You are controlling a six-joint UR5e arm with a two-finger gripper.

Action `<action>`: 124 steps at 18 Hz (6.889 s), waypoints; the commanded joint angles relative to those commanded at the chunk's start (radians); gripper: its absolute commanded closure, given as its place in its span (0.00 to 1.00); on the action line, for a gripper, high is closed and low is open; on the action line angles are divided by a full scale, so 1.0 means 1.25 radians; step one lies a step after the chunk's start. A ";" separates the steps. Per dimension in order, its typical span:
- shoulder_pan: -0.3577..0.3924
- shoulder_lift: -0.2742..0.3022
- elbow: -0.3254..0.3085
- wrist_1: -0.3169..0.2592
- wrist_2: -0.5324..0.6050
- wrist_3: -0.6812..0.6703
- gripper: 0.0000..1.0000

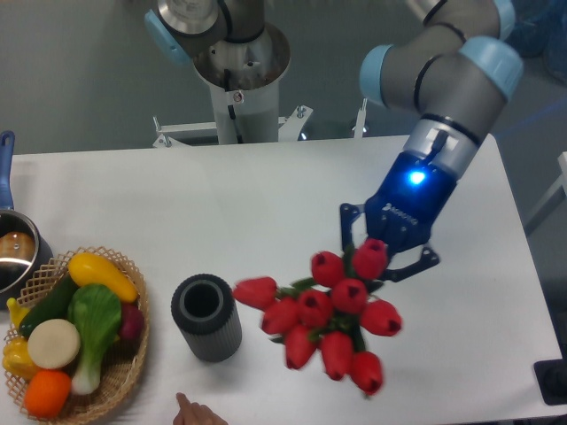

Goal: Insert the flowers into the vase
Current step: 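Carry the red tulip bunch with the gripper over the black vase, then lower the tulip stems down into the black vase opening, then hold the tulips steady inside the vase, then open the gripper to release the tulip stems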

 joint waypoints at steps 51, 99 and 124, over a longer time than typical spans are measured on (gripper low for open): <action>-0.133 -0.009 -0.189 -0.001 -0.227 0.178 0.82; -0.125 -0.109 -0.250 -0.001 -0.221 0.390 0.80; -0.123 -0.112 -0.259 -0.001 -0.221 0.427 0.41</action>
